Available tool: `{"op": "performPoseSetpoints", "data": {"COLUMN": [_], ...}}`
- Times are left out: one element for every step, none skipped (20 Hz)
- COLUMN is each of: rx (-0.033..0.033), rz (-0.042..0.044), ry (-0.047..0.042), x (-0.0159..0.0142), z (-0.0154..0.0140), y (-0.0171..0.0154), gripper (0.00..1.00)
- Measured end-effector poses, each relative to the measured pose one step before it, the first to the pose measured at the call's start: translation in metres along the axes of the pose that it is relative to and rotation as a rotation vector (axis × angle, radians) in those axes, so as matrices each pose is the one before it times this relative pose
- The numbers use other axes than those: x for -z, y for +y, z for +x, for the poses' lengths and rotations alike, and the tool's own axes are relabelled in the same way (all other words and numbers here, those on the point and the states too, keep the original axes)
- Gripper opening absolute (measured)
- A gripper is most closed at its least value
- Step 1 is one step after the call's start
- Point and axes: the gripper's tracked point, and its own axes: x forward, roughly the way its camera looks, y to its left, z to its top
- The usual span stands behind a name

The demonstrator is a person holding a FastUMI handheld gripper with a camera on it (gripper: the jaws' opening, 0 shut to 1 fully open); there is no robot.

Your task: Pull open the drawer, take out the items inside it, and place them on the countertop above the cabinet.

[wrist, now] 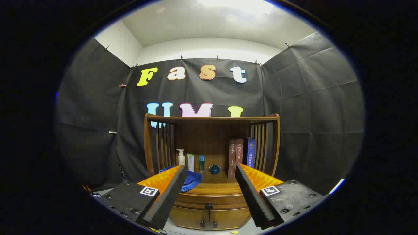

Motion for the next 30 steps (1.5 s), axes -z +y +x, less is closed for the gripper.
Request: {"op": "performPoseSetpoints", "data": {"rx": [-0.00079,-0.00117,-0.00139,0.00206,0.00085,-0.00064,-0.00022,-0.00181,-0.00164,-0.00189,-0.00166,-0.00094,-0.00006,-0.00102,-0.00010,-0.00085,-0.00118,-0.00139,-0.00280,-0.00192,0.00082,0.00295,0.00046,-0.00010,-0.00155,-0.00195,-0.00313,-0.00271,0.00018,-0.00034], "rz": [0.00149,0.00302,0.00152,-0.00008,0.00002,-0.00004,-0.00014,0.00015,-0.00007,0.00026,-0.00027,-0.00069,-0.00088,-0.00008,0.00069,0.00126,0.00083,0.00046,0.00097,0.00038,-0.00128,-0.00277,-0.00177,-0.00043,0.00082,0.00169,0.00172,0.00137,0.00047,0.00075], "ry": [0.00207,0.00309,0.00372,0.00415,0.00367,0.00235,0.00172,0.00172,0.00153,-0.00005,-0.00030,-0.00080,0.00041,0.00067,0.00049,-0.00050,-0.00035,-0.00084,-0.00215,-0.00017,0.00148,0.00199,0.00215,0.00207,0.00286,0.00296,0.00484,0.00739,0.00719,0.01166], "x": [0.00108,0.00073,0.00126,0.00163,0.00160,0.00104,0.00049,0.00049,0.00009,0.00078,-0.00038,0.00083,-0.00008,0.00060,-0.00019,0.00024,-0.00018,-0.00009,0.00024,-0.00005,0.00097,0.00135,0.00091,0.00133,0.00181,0.00228,0.00367,0.00463,0.00453,0.00721], "z": [-0.00005,0.00050,0.00073,0.00099,0.00045,0.00028,-0.00037,0.00050,0.00000,0.00092,-0.00028,0.00001,-0.00007,0.00028,0.00013,0.00023,-0.00025,-0.00016,-0.00049,0.00041,0.00086,0.00084,0.00038,0.00099,0.00046,0.00099,0.00064,0.00234,0.00205,0.00376], "y": [0.00033,-0.00051,0.00019,-0.00050,-0.00059,-0.00010,0.00001,0.00072,0.00052,0.00080,0.00036,0.00004,0.00027,0.00030,0.00021,0.00032,0.00034,0.00032,0.00065,0.00097,-0.00017,-0.00090,-0.00035,0.00103,0.00080,0.00047,0.00102,0.00081,0.00008,-0.00046], "gripper": [0.98,0.99,0.99,0.99,0.99,0.99,0.99,0.98,0.98,0.98,0.98,0.98,0.98,0.99,0.99,0.98,0.99,0.99,0.99,0.99,0.98,0.99,0.98,0.99,0.99,0.99,0.99,0.99,0.99,0.99]}}
